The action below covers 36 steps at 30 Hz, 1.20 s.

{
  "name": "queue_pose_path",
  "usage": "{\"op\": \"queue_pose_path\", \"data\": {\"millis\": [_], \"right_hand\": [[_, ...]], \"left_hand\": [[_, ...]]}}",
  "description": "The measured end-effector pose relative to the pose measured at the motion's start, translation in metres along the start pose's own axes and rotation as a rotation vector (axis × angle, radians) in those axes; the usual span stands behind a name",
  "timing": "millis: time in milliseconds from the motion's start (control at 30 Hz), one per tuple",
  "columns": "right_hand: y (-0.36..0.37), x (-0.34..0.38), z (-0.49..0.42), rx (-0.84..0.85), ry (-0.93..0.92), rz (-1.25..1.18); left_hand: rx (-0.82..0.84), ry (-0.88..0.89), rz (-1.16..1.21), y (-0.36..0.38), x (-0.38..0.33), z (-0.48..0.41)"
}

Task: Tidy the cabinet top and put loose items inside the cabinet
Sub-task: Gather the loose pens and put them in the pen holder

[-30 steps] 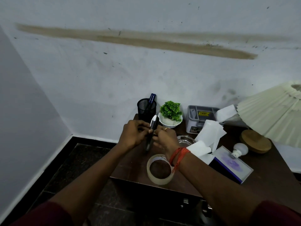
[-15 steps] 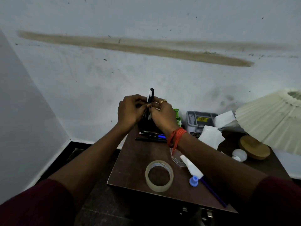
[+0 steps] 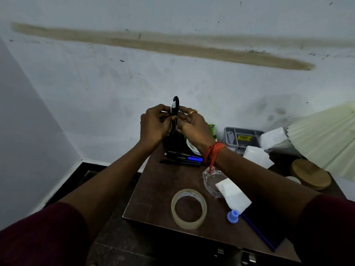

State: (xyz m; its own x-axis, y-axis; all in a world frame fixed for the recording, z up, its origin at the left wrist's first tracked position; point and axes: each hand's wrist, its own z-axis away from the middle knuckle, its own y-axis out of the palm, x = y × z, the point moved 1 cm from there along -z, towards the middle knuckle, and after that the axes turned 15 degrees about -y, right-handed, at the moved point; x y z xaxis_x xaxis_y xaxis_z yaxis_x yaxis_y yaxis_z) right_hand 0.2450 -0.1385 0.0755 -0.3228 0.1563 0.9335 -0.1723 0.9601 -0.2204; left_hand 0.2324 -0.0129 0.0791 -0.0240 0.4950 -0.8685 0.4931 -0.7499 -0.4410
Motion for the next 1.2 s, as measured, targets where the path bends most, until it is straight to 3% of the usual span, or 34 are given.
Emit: {"op": "queue_pose_path", "data": {"millis": [1000, 1200], "right_hand": [[-0.004, -0.039, 0.016, -0.026, 0.146, -0.077], [-0.005, -0.048, 0.043, -0.124, 0.304, -0.178]], "left_hand": [[0.074, -0.033, 0.01, 0.02, 0.035, 0.008], [-0.005, 0.026, -0.022, 0.02, 0.036, 0.022]]}}
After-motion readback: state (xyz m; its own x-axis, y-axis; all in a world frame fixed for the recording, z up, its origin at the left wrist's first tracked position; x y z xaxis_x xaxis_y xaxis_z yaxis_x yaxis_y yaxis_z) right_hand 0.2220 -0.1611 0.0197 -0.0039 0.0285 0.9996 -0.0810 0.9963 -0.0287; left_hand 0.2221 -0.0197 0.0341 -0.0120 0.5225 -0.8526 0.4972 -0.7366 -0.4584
